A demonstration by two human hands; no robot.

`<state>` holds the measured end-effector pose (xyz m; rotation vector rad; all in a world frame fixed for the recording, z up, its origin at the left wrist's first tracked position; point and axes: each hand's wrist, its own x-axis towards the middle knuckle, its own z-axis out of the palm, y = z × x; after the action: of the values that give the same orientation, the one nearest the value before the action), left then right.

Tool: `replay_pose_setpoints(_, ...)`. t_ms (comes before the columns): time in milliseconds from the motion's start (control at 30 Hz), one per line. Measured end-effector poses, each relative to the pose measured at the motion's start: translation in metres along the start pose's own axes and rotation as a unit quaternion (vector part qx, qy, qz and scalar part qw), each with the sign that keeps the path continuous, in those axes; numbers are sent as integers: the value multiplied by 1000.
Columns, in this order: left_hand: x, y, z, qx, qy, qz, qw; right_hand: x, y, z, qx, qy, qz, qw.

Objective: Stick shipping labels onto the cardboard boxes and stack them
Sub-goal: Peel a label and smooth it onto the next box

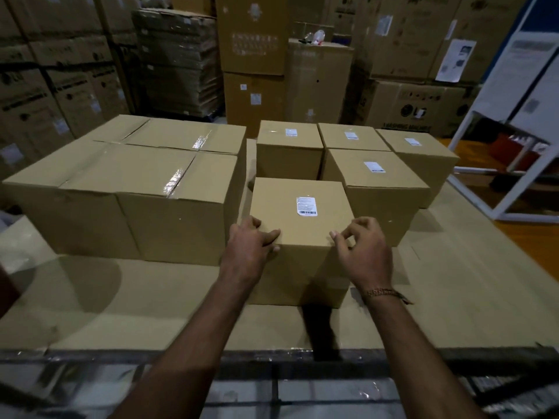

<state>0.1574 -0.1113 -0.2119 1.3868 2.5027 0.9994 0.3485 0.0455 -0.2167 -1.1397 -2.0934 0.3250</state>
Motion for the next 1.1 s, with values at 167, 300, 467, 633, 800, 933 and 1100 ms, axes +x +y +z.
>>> replay_pose_setpoints(167, -55, 10, -3, -11, 5, -8, 1000, -37, 1, -29, -28, -20, -2, 999)
replay_pose_setpoints(300, -92, 21, -8, 37, -10, -13, 999, -61, 5, -49, -60, -37, 4, 998)
replay_pose_setpoints(467, -116, 23, -19, 46, 18, -14, 999, -81, 2, -60, -72, -23, -16, 997)
replay_pose_setpoints(633, -112, 22, -30, 45, 34, -8, 998, -76, -4, -60, -97, -49, -11, 994)
replay_pose_setpoints(800, -83, 15, -34, 53, 22, 1, 998, -65, -10, -49, -112, -44, 7, 993)
replay_pose_setpoints(933, -54, 4, -33, 53, 11, 7, 998, -50, -20, -42, -190, -34, 5, 981)
replay_pose_setpoints(1100, -24, 3, -23, 49, -2, 20, 999, -33, -30, -36, -248, -85, -5, 965)
